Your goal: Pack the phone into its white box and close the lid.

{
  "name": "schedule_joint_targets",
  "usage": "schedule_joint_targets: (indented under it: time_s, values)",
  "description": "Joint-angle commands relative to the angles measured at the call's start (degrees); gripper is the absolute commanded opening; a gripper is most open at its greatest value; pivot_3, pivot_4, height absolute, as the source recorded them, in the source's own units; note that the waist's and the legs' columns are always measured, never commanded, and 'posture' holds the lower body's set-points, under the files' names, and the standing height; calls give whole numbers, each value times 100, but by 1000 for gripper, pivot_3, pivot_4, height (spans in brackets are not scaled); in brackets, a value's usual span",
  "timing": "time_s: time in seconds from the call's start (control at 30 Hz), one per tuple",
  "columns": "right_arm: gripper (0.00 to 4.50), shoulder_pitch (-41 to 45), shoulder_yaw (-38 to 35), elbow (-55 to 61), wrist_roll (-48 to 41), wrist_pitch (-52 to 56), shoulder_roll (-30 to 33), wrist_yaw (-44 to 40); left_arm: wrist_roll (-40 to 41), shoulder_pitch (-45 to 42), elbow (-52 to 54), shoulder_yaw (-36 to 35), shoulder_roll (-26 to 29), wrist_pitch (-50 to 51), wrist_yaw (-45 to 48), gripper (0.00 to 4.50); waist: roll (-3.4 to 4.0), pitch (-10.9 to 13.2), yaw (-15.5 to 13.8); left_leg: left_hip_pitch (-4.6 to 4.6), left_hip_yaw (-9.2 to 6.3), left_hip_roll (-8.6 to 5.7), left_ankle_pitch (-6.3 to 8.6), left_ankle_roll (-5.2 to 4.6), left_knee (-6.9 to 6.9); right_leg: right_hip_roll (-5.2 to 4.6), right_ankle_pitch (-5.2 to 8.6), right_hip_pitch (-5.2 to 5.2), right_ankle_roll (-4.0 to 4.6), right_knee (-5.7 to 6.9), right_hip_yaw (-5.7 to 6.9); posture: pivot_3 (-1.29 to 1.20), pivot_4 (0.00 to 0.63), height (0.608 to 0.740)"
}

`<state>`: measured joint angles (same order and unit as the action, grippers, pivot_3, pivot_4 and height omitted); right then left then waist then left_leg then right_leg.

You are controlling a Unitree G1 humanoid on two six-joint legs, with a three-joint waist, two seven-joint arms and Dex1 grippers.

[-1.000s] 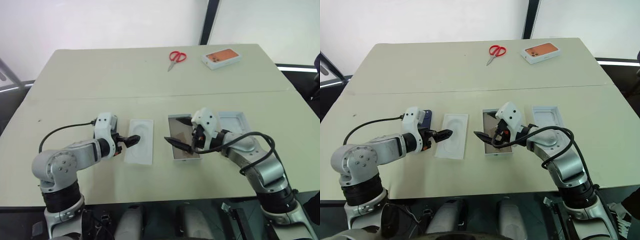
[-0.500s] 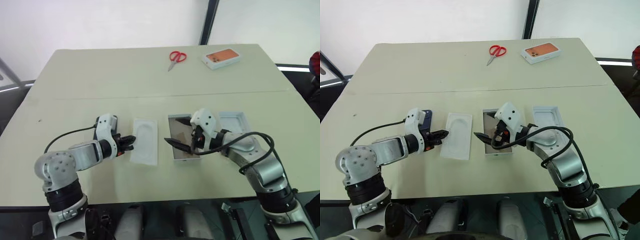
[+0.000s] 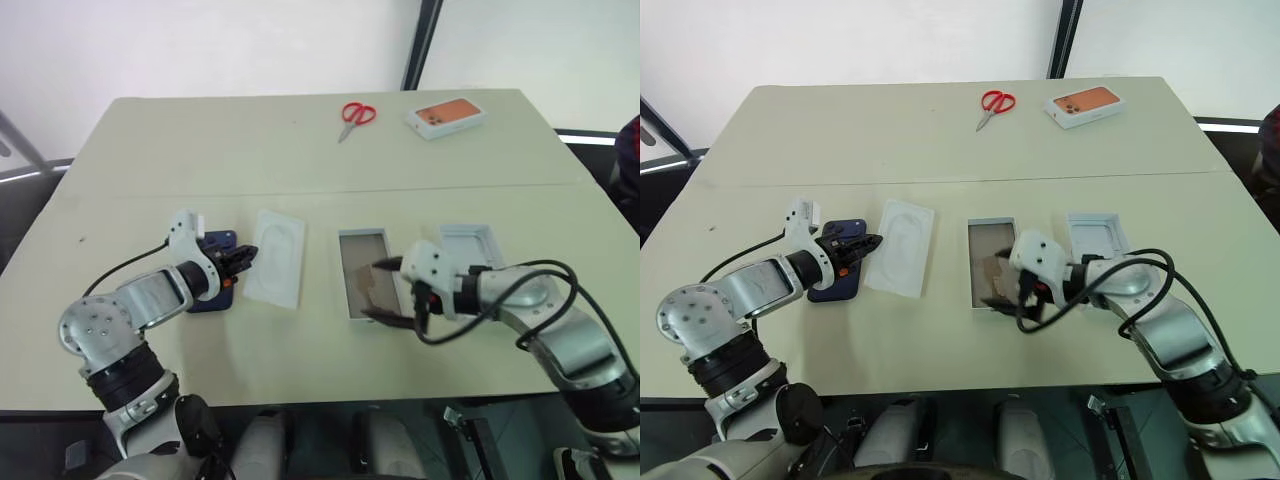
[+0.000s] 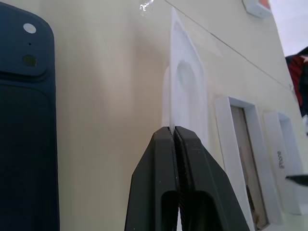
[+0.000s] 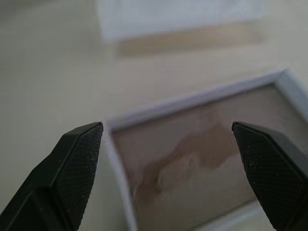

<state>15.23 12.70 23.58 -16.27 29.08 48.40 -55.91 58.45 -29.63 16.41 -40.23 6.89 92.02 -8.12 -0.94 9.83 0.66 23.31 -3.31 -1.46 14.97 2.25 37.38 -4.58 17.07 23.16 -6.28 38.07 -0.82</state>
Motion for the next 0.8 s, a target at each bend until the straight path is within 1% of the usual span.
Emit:
schedule_joint_targets:
  time_s: [0.03, 0.1, 0.23, 0.3, 0.33, 0.5, 0.7, 0.8]
  values:
    - [4255, -37, 154, 112, 247, -402, 56, -186, 234, -108, 72, 7, -5, 48, -50, 10, -1, 0, 12, 0, 0, 1, 0, 0, 0, 1, 0, 0, 0, 1, 0, 0, 150, 740]
    - [3646, -30, 280, 15, 432, -540, 16, -197, 246, -129, 41, 16, -20, 48, -84, 0, 0, 0, 7, -1, 0, 4, -1, 1, 0, 3, 0, 1, 0, 2, -1, 0, 150, 740]
    - [1606, 29, 536, -235, 921, -878, -72, -131, 291, -208, 19, -43, -56, 48, -91, 0, -5, -1, -10, 0, 0, 2, -7, 13, 2, 0, 0, 0, 0, 0, -1, 0, 150, 740]
    - [510, 87, 587, -253, 987, -915, -140, -164, 359, -299, 11, -223, -106, 39, -99, 0, -5, -1, -20, 0, -1, 1, -10, 18, 2, -1, 0, -1, 0, 0, -1, 0, 150, 740]
    - [40, 119, 627, -263, 1039, -953, -164, -198, 382, -349, -18, -309, -115, 24, -109, 0, -5, -1, -18, 1, -1, 1, -12, 22, 3, -1, 0, 0, 0, 0, -1, 0, 150, 740]
    - [40, 311, 895, -205, 1170, -925, -499, -233, 545, -613, -160, -674, -72, -90, -201, 0, -5, -1, -5, 0, -2, 1, -14, 26, 2, 0, 0, 0, 0, 0, 0, 0, 150, 740]
    - [40, 973, 1372, -597, 1560, -651, -1457, 129, 800, -943, -320, -850, -21, -83, -385, 0, -8, -1, 3, 0, -4, 4, -22, 41, 0, 4, 0, 4, 0, 3, 1, 0, 150, 740]
    - [40, 1201, 1617, -877, 1837, -675, -1684, 152, 833, -966, -331, -768, -68, -30, -497, 0, -9, -1, -22, 1, -4, 0, -22, 42, -1, -1, 0, 4, 0, -1, 1, 0, 150, 740]
